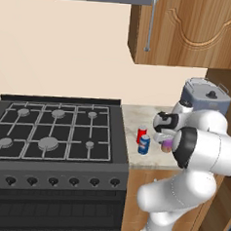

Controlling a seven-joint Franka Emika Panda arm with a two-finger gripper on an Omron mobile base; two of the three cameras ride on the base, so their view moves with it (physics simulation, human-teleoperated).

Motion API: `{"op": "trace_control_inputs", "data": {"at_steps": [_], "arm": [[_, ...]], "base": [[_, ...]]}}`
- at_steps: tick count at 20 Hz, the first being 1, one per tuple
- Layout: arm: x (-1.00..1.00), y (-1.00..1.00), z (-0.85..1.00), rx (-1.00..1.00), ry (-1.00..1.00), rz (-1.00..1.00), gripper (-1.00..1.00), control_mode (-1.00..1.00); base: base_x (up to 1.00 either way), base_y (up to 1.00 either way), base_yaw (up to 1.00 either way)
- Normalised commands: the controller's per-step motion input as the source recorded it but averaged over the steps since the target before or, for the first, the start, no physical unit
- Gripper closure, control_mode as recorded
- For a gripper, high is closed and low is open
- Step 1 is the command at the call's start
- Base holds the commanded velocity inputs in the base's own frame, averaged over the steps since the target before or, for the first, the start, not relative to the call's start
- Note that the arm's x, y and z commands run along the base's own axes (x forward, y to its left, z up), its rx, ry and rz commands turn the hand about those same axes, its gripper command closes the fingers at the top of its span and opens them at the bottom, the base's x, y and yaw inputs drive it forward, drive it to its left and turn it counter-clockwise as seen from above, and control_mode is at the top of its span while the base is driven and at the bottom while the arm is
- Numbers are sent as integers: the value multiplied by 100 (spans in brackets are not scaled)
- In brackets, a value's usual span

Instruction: Four empty soda cans are scattered around the kitchen. Gather all the cans and cluster them next to the stove for recycling.

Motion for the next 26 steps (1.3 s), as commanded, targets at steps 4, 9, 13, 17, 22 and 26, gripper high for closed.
{"op": "trace_control_inputs", "data": {"at_steps": [4,9,13,17,22,26], "arm": [[0,1,0,0,0,2,-100,-100],[0,0,3,0,-3,2,-100,-100],[0,0,10,0,-7,2,-100,-100],[0,0,10,0,-7,2,-100,-100],[1,0,14,0,-4,1,-100,-100],[0,0,22,0,0,1,-100,-100]], "base": [[0,0,0],[0,0,0],[0,0,0],[0,0,0],[0,0,0],[0,0,0]]}}
